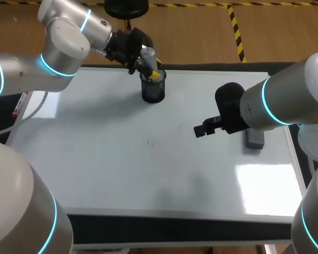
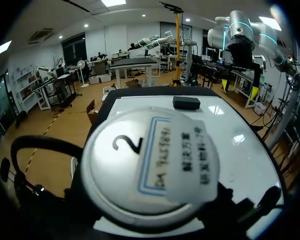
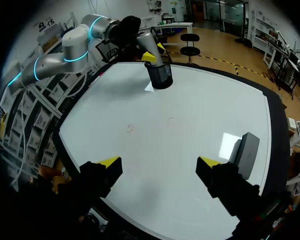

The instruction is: Pick up the inspection probe, press it on each red-marked spot on the whiteboard one by one, put down the probe, pick up the eraser, and wipe off all the red marks.

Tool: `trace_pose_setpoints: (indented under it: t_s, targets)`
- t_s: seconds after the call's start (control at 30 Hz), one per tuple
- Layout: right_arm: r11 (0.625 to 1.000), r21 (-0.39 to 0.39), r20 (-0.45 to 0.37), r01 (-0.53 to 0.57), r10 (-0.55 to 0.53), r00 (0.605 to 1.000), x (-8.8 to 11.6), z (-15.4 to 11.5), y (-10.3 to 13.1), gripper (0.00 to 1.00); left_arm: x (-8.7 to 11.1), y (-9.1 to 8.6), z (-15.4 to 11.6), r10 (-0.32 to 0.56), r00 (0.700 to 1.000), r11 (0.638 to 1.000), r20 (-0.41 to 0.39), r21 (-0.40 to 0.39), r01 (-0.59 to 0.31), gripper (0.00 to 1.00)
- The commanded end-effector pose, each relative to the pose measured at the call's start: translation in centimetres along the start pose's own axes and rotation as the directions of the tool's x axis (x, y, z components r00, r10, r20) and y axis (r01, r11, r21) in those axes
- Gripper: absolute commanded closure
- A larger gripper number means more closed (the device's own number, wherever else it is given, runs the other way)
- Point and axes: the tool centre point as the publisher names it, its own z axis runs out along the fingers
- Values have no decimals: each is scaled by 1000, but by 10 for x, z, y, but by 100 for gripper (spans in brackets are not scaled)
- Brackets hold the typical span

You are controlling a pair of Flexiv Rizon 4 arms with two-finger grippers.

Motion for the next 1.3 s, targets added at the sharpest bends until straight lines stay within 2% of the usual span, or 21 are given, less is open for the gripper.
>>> trace_pose_setpoints:
  t_s: [0.03, 0.57, 0.77, 0.8, 1.3]
  targets:
    - [1000, 0, -1, 0, 0, 1000, 0, 0, 0, 0, 1, 3, 2, -7, 1000, 1000, 1, 2, 7, 19]
    - [1000, 0, -1, 0, 0, 1000, 0, 0, 0, 0, 2, 12, -4, -27, 1000, 1000, 13, 10, 27, 2]
    - [1000, 0, -1, 0, 0, 1000, 0, 0, 0, 0, 3, 16, -5, -31, 999, 999, 19, 14, 31, 3]
    - [1000, 0, -1, 0, 0, 1000, 0, 0, 0, 0, 3, 18, -6, -31, 999, 999, 23, 18, 31, 0]
    - [1000, 0, -1, 0, 0, 1000, 0, 0, 0, 0, 2, 29, -12, -27, 999, 996, 37, 86, 23, 0]
